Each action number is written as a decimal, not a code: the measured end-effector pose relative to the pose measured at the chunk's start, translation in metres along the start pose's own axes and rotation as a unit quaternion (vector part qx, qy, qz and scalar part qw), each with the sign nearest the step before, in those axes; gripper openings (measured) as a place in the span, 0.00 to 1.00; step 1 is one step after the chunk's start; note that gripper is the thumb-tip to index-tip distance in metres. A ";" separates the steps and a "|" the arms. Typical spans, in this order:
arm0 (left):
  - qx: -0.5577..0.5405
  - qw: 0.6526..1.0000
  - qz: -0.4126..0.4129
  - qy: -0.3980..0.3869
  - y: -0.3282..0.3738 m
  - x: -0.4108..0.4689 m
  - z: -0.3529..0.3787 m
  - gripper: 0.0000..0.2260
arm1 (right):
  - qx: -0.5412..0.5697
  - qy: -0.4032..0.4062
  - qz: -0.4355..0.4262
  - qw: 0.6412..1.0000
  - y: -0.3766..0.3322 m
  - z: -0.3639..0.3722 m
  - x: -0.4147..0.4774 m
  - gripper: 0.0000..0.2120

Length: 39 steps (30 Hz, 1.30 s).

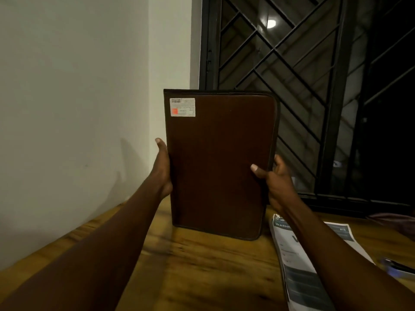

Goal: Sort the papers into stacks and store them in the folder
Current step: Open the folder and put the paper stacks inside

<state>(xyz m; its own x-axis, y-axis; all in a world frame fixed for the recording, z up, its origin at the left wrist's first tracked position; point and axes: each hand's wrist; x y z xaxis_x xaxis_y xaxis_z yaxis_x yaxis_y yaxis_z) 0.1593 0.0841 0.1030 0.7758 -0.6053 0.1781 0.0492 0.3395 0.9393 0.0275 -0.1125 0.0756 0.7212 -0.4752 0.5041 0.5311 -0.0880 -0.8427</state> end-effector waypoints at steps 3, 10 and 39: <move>-0.040 0.999 -0.036 0.008 0.003 0.001 -0.018 0.39 | 0.009 -0.020 0.007 1.000 -0.003 -0.003 -0.011 0.22; -0.104 0.990 -0.056 -0.072 -0.018 -0.022 -0.060 0.28 | -0.087 -0.040 0.060 0.994 0.010 -0.011 -0.051 0.18; 0.653 0.737 -0.066 -0.161 -0.106 0.049 -0.061 0.11 | -0.586 -0.185 0.087 0.784 0.109 -0.049 -0.008 0.14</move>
<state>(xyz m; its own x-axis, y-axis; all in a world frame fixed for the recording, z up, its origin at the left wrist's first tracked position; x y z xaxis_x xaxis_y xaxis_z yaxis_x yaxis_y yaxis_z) 0.2300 0.0621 -0.0055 0.6186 -0.7819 -0.0768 -0.7002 -0.5930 0.3977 0.0577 -0.1612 -0.0298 0.9320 -0.3026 0.1997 -0.2076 -0.8970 -0.3904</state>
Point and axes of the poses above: each hand's wrist, its own x-axis towards the middle knuckle, its own z-axis out of the palm, y = z × x, and after that the axes turned 8 degrees about -y, right-handed
